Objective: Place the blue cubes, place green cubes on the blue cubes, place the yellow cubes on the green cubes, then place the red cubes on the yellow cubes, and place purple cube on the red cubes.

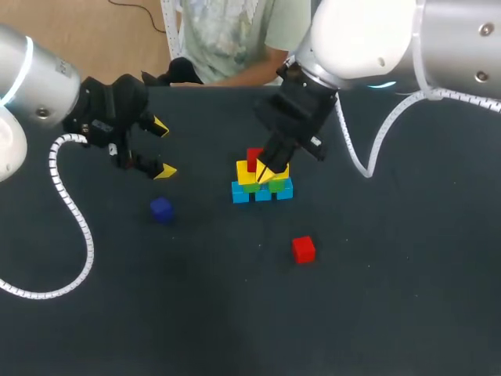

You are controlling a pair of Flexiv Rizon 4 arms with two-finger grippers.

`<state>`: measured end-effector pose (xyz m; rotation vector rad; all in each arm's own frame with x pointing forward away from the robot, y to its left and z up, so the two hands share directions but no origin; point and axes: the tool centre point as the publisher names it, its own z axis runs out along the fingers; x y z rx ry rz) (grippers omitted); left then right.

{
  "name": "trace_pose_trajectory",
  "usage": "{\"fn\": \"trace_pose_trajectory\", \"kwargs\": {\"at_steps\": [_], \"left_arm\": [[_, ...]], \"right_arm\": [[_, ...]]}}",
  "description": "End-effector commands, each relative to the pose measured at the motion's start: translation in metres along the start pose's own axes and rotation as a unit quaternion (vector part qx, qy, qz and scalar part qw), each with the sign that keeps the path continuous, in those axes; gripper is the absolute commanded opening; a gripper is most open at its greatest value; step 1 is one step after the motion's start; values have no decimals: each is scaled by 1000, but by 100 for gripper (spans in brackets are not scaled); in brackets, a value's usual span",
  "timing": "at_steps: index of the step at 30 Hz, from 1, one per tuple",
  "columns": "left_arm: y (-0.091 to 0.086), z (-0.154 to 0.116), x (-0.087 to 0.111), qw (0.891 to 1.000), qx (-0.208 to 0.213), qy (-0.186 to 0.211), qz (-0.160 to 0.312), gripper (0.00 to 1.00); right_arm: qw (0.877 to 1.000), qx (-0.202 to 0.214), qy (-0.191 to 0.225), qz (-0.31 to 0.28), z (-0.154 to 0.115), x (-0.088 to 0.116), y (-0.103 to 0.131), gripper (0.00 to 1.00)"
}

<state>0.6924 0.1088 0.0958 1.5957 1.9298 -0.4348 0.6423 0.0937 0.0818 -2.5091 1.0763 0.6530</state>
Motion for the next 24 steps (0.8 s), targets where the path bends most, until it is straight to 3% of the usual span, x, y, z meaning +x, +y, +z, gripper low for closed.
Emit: {"fn": "trace_pose_trajectory", "kwargs": {"at_steps": [1, 24], "left_arm": [[1, 0, 1, 1000, 1, -2, 1, 100], [1, 0, 1, 1000, 1, -2, 1, 100]], "right_arm": [[1000, 2, 1, 0, 0, 0, 0, 0], [1000, 8, 8, -6, -1, 4, -12, 0]]}}
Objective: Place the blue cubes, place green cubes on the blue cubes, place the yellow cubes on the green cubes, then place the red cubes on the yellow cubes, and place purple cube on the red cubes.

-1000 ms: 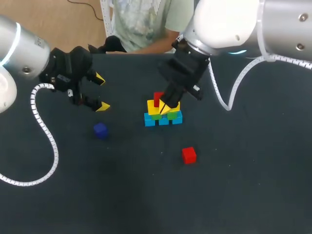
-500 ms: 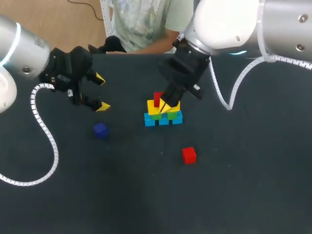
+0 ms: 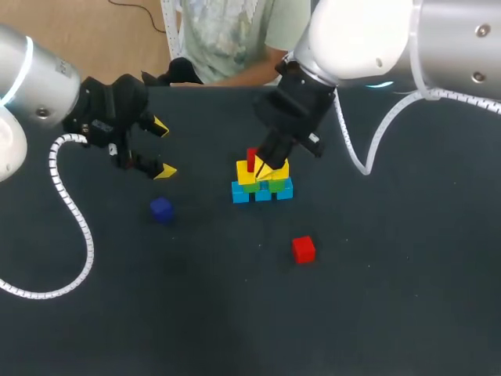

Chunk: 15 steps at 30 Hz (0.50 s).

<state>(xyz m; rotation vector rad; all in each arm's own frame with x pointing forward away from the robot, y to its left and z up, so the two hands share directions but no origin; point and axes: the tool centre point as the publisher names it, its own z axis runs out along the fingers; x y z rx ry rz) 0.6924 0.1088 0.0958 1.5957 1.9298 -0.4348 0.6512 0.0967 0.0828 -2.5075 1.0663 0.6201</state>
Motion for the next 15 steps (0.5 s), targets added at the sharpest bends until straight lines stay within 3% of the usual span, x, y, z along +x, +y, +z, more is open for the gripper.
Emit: {"fn": "trace_pose_trajectory", "kwargs": {"at_steps": [1, 15], "left_arm": [[1, 0, 1, 1000, 1, -2, 1, 100], [1, 0, 1, 1000, 1, -2, 1, 100]], "right_arm": [[1000, 0, 1, 0, 1, 1, -4, 0], [1000, 1, 5, 2, 0, 5, -7, 0]]}}
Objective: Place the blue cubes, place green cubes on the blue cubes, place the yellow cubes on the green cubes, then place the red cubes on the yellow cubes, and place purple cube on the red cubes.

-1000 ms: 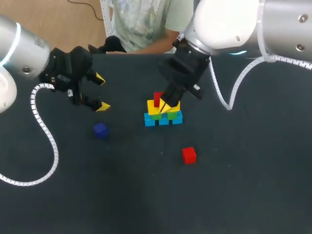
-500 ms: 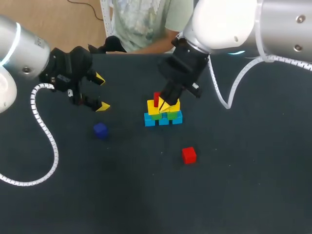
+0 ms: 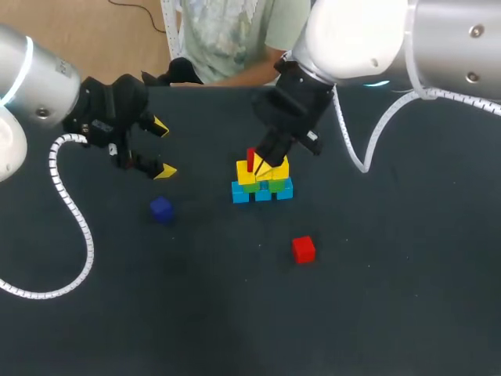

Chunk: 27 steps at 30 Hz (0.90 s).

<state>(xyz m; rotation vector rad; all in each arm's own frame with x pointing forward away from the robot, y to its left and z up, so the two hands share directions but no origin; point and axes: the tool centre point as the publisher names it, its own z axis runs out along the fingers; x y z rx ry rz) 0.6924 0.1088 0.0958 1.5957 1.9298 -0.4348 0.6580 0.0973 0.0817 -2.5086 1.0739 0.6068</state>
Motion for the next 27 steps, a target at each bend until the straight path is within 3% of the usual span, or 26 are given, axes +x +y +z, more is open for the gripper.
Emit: {"fn": "trace_pose_trajectory", "kwargs": {"at_steps": [1, 17, 27], "left_arm": [[1, 0, 1, 1000, 1, -2, 1, 100], [1, 0, 1, 1000, 1, -2, 1, 100], [1, 0, 1, 1000, 1, -2, 1, 100]], "right_arm": [[1000, -2, 0, 0, 0, 1, -2, 1], [1000, -1, 3, -2, 0, 4, -5, 3], [1000, 5, -9, -10, -9, -2, 6, 2]]}}
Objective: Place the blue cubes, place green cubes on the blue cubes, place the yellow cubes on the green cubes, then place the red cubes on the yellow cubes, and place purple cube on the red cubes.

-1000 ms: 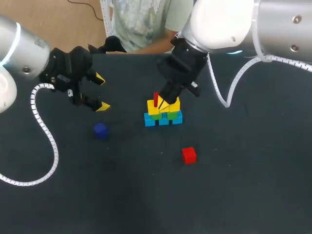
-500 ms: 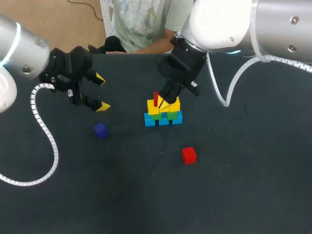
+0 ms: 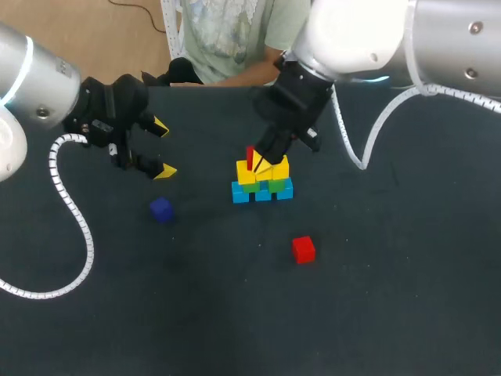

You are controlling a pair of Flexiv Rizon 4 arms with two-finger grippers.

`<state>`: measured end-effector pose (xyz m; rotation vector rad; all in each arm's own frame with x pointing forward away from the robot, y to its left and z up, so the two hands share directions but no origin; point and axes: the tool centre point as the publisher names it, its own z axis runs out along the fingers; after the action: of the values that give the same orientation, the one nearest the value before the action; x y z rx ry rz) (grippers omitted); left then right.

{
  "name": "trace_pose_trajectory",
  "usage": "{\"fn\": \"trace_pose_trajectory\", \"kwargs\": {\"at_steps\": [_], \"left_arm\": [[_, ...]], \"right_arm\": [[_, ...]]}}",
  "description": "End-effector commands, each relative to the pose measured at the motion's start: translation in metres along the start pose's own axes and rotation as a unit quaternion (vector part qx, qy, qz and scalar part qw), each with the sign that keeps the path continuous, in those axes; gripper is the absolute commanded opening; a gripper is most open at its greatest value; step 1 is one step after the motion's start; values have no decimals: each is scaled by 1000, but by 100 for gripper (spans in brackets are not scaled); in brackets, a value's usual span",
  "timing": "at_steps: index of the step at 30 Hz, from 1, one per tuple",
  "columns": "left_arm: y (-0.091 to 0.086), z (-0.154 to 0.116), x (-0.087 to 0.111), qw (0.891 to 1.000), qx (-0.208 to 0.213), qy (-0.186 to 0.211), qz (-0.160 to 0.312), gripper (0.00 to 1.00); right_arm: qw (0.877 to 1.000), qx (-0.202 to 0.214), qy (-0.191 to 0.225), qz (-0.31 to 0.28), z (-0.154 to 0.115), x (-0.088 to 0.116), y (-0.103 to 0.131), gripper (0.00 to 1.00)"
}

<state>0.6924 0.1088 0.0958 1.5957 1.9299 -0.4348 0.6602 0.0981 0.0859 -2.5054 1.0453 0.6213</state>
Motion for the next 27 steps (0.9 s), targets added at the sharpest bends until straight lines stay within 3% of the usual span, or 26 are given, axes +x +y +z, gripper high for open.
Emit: {"fn": "trace_pose_trajectory", "kwargs": {"at_steps": [1, 14, 26, 27], "left_arm": [[1, 0, 1, 1000, 1, -2, 1, 100], [1, 0, 1, 1000, 1, -2, 1, 100], [1, 0, 1, 1000, 1, -2, 1, 100], [1, 0, 1, 1000, 1, -2, 1, 100]], "right_arm": [[1000, 5, -2, -1, -7, -2, 12, 2], [992, 67, 29, 101, -54, 30, 69, 0], [984, 27, 38, 170, -48, 34, 114, 0], [984, 26, 38, 174, -48, 35, 117, 22]]}}
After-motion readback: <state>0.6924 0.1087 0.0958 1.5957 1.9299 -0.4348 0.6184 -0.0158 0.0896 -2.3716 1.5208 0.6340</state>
